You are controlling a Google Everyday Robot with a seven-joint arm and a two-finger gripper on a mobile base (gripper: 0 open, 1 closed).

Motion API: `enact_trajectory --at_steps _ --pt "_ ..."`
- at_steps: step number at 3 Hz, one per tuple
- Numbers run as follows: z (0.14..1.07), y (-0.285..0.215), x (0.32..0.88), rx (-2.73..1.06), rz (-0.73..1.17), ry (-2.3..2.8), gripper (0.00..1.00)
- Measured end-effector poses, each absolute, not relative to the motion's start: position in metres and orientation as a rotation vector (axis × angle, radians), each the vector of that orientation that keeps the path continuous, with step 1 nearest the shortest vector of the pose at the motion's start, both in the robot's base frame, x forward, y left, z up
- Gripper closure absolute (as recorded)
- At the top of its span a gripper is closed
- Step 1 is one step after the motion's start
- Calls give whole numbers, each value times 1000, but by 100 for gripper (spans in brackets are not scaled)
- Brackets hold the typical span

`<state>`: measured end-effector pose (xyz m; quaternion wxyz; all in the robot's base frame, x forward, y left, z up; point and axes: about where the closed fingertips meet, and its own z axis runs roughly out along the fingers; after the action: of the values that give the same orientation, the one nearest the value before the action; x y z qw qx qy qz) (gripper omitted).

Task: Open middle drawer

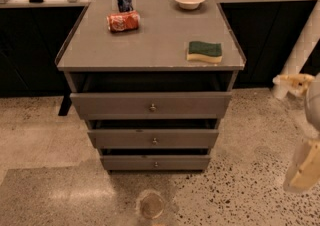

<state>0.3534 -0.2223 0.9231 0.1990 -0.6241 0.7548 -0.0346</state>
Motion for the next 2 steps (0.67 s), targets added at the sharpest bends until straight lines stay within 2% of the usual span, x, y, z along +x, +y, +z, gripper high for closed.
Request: enact_trajectory --at_steps 1,2 --pt "856 -231 330 -1699 -15 2118 0" --pt "764 -236 308 -1646 157 2162 0"
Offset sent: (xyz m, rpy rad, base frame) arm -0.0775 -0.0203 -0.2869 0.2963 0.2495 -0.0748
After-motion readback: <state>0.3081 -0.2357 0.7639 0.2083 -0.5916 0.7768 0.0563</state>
